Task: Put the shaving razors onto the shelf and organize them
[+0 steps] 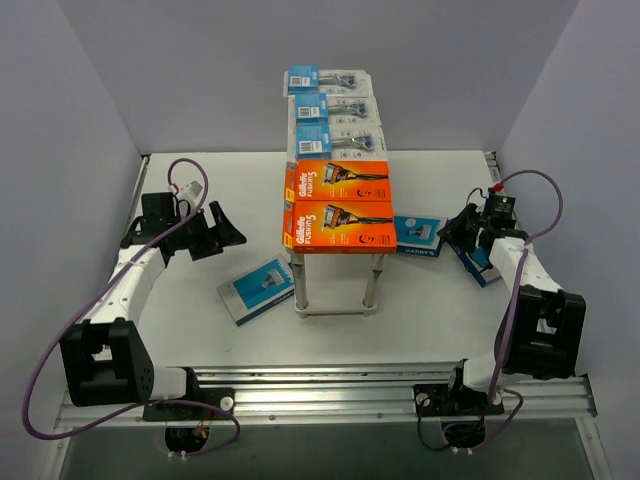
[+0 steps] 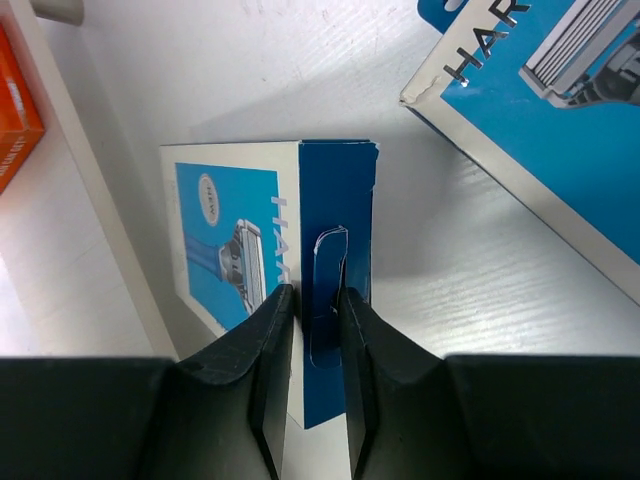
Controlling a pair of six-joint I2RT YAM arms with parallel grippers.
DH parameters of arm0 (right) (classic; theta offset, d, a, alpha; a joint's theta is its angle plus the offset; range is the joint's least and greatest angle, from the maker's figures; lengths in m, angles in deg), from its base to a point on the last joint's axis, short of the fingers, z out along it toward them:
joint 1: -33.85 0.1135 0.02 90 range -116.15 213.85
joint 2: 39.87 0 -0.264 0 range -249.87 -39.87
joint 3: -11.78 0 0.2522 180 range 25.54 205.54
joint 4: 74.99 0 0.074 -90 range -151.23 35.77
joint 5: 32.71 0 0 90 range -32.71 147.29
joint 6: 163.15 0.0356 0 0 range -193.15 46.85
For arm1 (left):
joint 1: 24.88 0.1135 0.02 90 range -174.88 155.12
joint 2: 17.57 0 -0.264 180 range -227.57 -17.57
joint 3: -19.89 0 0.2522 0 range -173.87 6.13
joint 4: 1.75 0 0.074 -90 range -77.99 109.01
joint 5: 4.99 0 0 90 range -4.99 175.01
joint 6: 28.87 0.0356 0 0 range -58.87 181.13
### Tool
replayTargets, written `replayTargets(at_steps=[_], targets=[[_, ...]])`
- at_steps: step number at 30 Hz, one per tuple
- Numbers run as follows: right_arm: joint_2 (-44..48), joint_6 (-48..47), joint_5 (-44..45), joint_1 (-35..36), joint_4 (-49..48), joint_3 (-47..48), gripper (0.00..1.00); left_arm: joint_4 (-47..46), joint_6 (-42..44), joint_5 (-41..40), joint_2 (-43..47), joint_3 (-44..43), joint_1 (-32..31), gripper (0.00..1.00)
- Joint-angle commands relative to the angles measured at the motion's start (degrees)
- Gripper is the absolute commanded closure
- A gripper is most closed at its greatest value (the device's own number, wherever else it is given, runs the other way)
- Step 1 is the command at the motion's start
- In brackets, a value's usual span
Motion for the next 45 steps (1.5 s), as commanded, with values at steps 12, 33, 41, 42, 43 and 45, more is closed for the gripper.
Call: replayTargets(at_steps=[12, 33, 41, 42, 43, 45], targets=[[13.1, 3.1, 0.3, 0.0, 6.6, 2.5, 1.00, -0.5, 1.8, -1.6, 3.6, -0.6, -0.1, 0.06], [23.0, 3.2, -4.5, 0.0, 10.4, 8.2, 1.00, -0.2, 2.1, -2.4, 5.1, -0.7, 0.0, 0.06], [25.5, 5.5, -10.1, 0.6, 2.6, 5.3, 1.00, -0.1, 2.2, -2.4, 5.7, -0.7, 0.6, 0.06], [25.8, 5.9, -11.6, 1.1, 1.3, 4.4, 1.00, 0.0, 2.2, -2.4, 5.8, -0.7, 0.6, 0.06], [25.8, 6.5, -12.5, 1.4, 0.9, 2.8, 1.00, -0.1, 2.2, -2.4, 5.8, -0.6, 0.6, 0.06], [25.2, 8.1, -13.8, 2.7, -3.2, 1.5, 1.00, -0.2, 2.1, -2.3, 6.0, -0.6, 0.6, 0.06]])
